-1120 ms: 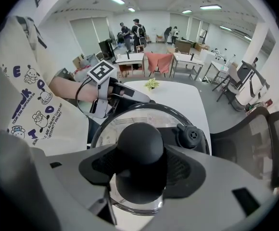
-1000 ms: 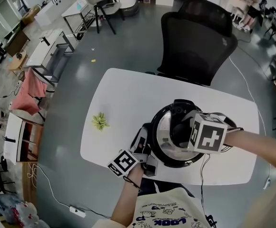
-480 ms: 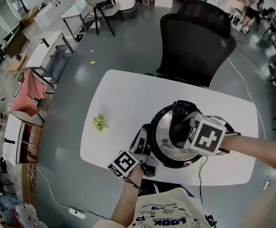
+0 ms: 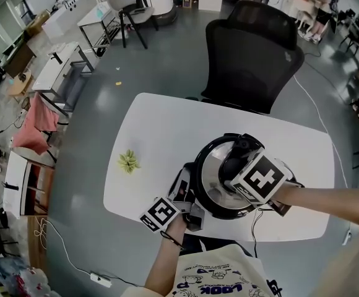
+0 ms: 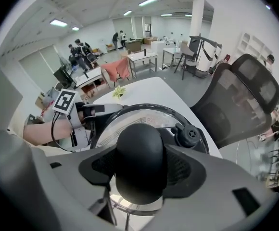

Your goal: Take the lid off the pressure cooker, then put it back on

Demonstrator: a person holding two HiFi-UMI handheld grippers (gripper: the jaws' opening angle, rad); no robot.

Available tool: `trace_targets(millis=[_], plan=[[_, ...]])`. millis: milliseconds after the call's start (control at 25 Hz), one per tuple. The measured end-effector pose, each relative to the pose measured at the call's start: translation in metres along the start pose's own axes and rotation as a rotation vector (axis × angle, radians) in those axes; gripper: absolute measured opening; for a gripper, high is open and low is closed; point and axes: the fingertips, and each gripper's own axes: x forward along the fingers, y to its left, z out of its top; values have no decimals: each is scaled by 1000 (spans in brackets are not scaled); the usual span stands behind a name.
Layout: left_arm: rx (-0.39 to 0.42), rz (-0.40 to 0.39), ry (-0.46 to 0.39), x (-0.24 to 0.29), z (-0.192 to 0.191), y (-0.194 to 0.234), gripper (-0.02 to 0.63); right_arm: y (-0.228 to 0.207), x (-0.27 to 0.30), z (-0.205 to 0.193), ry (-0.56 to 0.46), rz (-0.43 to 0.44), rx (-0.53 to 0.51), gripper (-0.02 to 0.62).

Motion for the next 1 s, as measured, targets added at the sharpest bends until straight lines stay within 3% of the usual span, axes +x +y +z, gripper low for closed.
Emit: trace_targets(millis=[560,1000], plan=[[4,9,2,2,-1,1,98,0,3,-1,-1,18,-41,298],[17,15,5,0,-2,-1,101,3,0,-1,-78,16,-52,295]])
